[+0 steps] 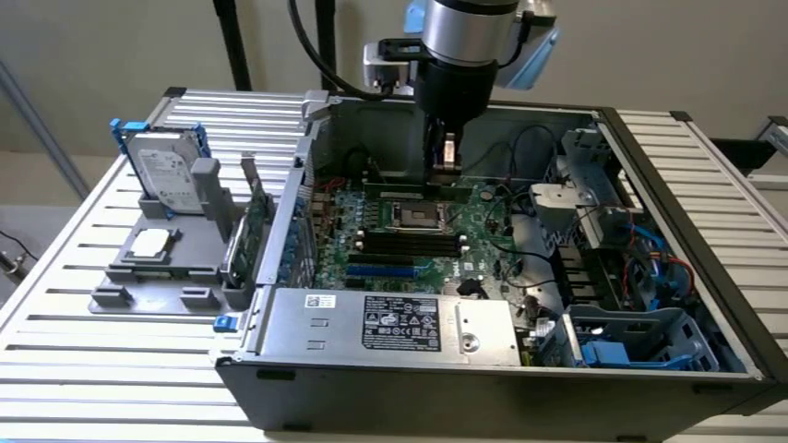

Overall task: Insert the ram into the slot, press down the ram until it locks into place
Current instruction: 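Insert the ram into the slot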

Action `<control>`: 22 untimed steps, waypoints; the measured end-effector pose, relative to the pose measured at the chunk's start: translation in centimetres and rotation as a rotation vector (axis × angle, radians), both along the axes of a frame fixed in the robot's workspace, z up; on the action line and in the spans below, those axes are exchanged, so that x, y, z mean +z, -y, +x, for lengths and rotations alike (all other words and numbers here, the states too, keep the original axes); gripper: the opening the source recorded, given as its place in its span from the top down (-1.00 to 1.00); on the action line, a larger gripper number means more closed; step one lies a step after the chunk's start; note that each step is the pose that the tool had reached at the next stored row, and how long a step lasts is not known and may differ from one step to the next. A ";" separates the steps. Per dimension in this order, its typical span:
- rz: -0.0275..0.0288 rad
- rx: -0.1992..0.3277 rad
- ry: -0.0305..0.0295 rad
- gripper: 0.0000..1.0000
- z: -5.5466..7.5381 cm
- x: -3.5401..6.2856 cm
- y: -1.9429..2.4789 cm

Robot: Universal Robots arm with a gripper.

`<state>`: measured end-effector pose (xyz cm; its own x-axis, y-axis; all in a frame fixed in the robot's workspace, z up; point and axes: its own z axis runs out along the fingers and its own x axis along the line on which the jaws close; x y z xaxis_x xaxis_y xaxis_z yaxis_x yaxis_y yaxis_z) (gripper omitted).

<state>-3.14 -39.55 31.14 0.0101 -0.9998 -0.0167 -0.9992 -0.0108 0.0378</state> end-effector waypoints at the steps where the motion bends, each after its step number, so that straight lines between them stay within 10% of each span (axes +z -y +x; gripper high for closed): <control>1: 0.0001 -0.002 0.0001 0.75 0.0 -0.20 0.00; 22: 0.0000 -0.031 0.0000 0.75 0.3 -4.02 0.21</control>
